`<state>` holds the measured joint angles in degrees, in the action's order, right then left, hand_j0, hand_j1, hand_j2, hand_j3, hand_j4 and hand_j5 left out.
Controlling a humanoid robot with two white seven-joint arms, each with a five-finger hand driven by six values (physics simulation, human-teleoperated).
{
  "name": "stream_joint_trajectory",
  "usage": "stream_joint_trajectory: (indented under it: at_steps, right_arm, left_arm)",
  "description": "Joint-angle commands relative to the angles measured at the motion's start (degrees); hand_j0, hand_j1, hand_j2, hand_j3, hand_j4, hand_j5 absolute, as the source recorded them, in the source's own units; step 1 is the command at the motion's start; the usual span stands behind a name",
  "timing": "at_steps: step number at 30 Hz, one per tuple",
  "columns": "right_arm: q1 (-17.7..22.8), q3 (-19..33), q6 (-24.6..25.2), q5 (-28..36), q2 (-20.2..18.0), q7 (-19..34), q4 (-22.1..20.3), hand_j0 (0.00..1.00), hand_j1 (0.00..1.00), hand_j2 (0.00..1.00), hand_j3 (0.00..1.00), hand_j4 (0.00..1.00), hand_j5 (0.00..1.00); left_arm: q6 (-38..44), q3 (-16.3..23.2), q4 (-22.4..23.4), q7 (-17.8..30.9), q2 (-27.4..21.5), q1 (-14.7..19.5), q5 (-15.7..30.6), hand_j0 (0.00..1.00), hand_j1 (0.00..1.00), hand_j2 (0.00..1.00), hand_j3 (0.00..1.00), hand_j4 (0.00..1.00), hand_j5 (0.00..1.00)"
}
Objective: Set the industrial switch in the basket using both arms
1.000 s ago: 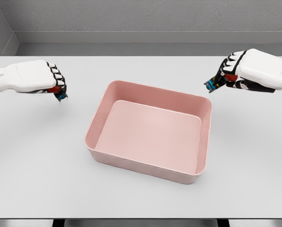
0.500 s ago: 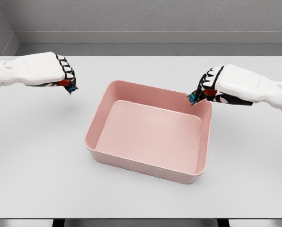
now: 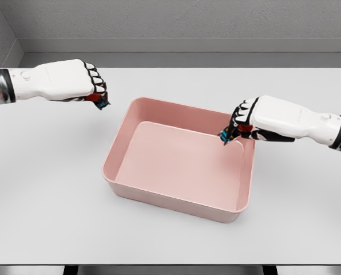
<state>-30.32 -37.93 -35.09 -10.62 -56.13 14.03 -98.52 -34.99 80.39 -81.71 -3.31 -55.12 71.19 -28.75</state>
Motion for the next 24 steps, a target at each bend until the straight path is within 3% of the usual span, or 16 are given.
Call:
stream_joint_trajectory:
  at_steps: [1,8,15,24]
  right_arm:
    - [0.0,-1.09,0.09,0.43,0.84,0.21,0.0,0.5,0.5,0.5,0.5,0.5,0.5]
    - [-0.97,-2.94,0.09,0.34,2.87,0.47,0.0,0.5,0.5,0.5,0.5,0.5,0.5]
    - [-0.88,-2.94,0.09,0.34,3.22,-0.05,0.08,0.84,0.84,0.84,0.84,0.84,0.84]
    - [-0.53,-2.94,0.09,0.34,3.39,0.21,0.08,0.87,0.87,0.87,0.87,0.87,0.87]
  left_arm:
    - [-0.01,-0.14,-0.29,-0.03,0.63,0.0,0.28,0.51,0.51,0.51,0.51,0.51,0.51]
    - [-0.01,-0.23,-0.73,0.06,1.77,0.09,0.28,0.51,0.51,0.51,0.51,0.51,0.51]
    - [-0.01,-1.02,-1.96,0.06,3.79,0.09,0.1,0.52,0.52,0.52,0.52,0.52,0.52]
    - [-0.01,-1.72,-3.1,0.14,5.73,0.09,-0.34,0.51,0.51,0.51,0.51,0.51,0.51]
